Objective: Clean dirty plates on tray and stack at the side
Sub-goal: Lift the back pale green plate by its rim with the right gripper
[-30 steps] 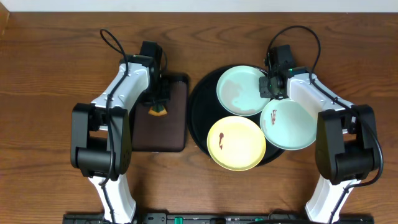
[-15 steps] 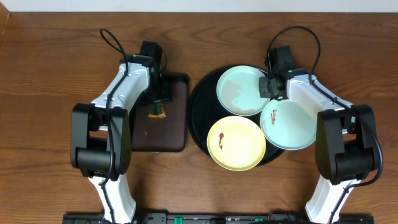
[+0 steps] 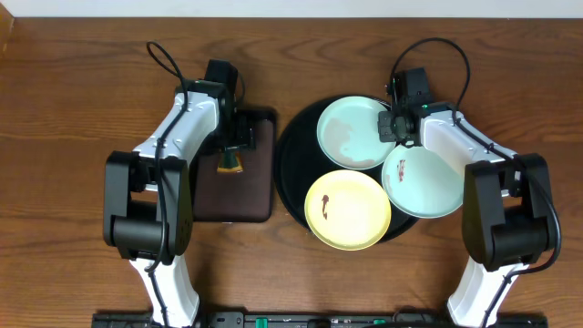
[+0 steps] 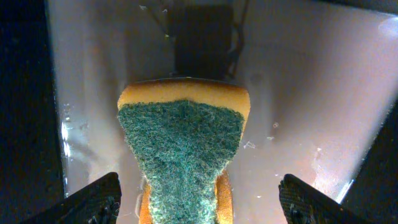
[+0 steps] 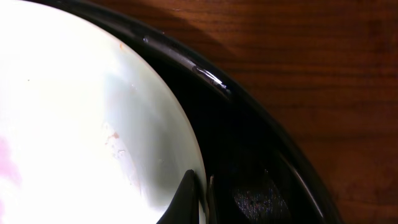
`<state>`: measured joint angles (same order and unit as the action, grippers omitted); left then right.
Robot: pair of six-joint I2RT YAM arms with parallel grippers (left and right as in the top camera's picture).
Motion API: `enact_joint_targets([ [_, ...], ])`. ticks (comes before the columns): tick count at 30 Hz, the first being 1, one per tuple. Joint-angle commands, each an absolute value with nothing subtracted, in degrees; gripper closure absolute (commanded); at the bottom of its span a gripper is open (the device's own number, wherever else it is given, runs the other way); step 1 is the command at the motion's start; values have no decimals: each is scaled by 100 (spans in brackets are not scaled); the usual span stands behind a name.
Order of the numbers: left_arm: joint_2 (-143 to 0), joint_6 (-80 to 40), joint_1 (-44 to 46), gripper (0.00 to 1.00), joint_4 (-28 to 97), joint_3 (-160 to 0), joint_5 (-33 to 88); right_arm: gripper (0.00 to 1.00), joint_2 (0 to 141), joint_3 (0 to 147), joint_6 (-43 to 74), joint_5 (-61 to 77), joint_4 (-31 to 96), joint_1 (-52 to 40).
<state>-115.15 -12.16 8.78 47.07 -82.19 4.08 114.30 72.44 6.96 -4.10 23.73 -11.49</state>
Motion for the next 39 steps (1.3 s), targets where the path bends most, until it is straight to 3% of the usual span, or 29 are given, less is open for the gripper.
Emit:
enact_joint_targets([
  [1, -11542, -1227, 880, 18, 4722, -8206, 338, 99, 11236, 7295, 449, -578, 2392, -1164],
  [8, -11542, -1227, 880, 17, 4722, -8206, 338, 99, 10466, 7415, -95, -744, 2340, -1214],
  [15, -11542, -1227, 880, 17, 4722, -8206, 338, 99, 9732, 7415, -690, -1800, 2338, -1697],
  [21, -11542, -1227, 880, 17, 4722, -8206, 338, 99, 9334, 7415, -1439, -3498, 2182, -2397],
  [29, -11542, -1227, 880, 17, 4722, -8206, 338, 99, 9292, 7415, -2244, -6377, 1372, -4066],
  [39, -11542, -1227, 880, 17, 4722, -8206, 338, 99, 9295, 7411, -2340, -7011, 1326, -4729],
])
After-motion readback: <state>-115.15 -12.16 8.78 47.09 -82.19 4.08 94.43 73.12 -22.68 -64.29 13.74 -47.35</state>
